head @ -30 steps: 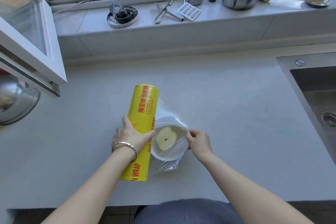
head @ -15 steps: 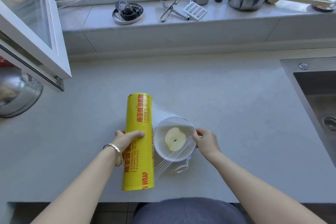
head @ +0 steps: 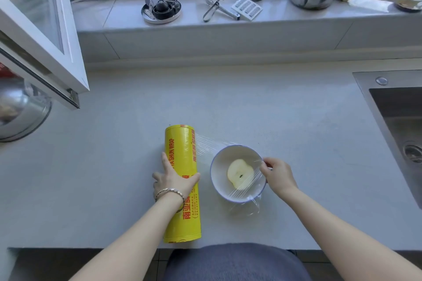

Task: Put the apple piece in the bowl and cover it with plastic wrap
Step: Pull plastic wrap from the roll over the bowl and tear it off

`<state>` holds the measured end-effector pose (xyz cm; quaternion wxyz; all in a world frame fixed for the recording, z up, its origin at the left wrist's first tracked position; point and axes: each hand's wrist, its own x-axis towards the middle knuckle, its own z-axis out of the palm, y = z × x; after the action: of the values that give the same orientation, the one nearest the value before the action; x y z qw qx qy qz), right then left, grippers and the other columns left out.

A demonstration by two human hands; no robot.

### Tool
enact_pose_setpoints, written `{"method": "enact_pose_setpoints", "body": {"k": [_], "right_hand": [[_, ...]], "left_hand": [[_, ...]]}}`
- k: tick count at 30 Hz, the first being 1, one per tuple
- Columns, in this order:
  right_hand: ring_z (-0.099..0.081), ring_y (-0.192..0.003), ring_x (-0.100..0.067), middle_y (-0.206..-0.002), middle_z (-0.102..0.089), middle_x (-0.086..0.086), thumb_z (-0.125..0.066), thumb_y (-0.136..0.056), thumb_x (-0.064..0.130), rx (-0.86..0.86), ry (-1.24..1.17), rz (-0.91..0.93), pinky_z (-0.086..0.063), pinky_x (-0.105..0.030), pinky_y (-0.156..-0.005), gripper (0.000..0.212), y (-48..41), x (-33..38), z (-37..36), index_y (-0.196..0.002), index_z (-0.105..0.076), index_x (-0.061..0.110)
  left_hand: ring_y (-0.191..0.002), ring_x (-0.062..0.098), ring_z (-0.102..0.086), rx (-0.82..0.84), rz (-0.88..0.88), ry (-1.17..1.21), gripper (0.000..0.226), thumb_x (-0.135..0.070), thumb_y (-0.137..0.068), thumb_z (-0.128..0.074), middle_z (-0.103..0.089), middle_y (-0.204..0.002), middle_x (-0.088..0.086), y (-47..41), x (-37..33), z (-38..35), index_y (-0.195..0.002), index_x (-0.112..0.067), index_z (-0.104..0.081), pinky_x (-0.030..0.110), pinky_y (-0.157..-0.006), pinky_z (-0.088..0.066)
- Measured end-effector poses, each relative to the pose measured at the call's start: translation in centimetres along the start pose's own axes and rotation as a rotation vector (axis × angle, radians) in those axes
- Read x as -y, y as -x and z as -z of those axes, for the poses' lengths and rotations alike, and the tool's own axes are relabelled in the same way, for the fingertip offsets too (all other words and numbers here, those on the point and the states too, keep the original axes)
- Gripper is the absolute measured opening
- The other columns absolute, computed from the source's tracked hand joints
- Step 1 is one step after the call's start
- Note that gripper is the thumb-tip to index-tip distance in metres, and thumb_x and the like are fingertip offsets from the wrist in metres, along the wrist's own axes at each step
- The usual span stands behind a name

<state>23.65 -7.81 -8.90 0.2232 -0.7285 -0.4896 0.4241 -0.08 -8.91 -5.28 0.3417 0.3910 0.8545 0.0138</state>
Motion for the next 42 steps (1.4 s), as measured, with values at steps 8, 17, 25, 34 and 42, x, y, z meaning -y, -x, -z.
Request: {"method": "enact_pose_setpoints", "body": {"k": [8, 17, 25, 34, 42], "right_hand": [[-0.040, -0.056, -0.018, -0.047, -0.043, 0.008, -0.047, -0.088, 0.010, -0.030, 0.026, -0.049, -0.030, -0.028, -0.055, 0.037, 0.5, -1.1, 2.4, -0.051, -0.047, 0.016], [-0.035, -0.132, -0.027, -0.138, -0.045, -0.016, -0.047, -0.083, 0.002, 0.072, 0.357, 0.190, -0.021, -0.027, -0.107, 0.048, -3.6, 7.5, -0.9, -0.131, -0.044, 0.003], [-0.050, -0.120, -0.034, -0.127, -0.056, -0.022, -0.032, -0.097, 0.033, 0.566, 0.506, 0.131, -0.039, -0.035, -0.096, 0.046, -9.3, 12.2, -8.9, -0.122, -0.052, 0.000], [-0.051, -0.082, -0.027, -0.089, -0.061, -0.014, -0.030, -0.098, 0.026, 0.478, 0.529, 0.301, -0.032, -0.030, -0.066, 0.029, -8.3, 12.1, -7.5, -0.080, -0.049, 0.013], [-0.059, -0.097, -0.034, -0.104, -0.065, -0.015, -0.026, -0.097, 0.028, 0.270, 0.658, 0.347, -0.034, -0.034, -0.068, 0.035, -8.0, 11.5, -8.4, -0.097, -0.056, 0.009]], "left_hand": [[-0.106, 0.037, -0.050, -0.065, -0.069, -0.136, 0.104, -0.074, -0.071, -0.044, -0.038, -0.123, 0.021, -0.2, -0.4, -1.3, -0.143, -0.030, 0.017, 0.042, -0.086, -0.046], [-0.126, 0.034, -0.040, -0.020, -0.138, 0.032, 0.100, -0.056, -0.070, -0.066, -0.031, -0.140, 0.016, -2.1, -1.0, -0.5, -0.140, -0.009, -0.011, 0.045, -0.100, -0.039], [-0.144, 0.028, -0.009, 0.007, -0.446, -0.076, 0.108, -0.041, -0.070, -0.069, 0.003, -0.154, 0.013, -5.1, -2.7, 1.0, -0.146, -0.023, 0.006, 0.034, -0.115, -0.016], [-0.138, 0.020, -0.022, 0.060, -0.674, -0.398, 0.030, -0.026, -0.091, -0.036, -0.046, -0.132, -0.005, -9.3, -8.1, 1.8, -0.108, -0.025, -0.060, 0.048, -0.117, 0.000], [-0.130, 0.017, -0.030, -0.014, -0.739, -0.393, 0.035, -0.035, -0.097, -0.031, -0.048, -0.130, -0.010, -10.0, -6.9, 1.4, -0.104, -0.023, -0.063, 0.046, -0.115, -0.006]]}}
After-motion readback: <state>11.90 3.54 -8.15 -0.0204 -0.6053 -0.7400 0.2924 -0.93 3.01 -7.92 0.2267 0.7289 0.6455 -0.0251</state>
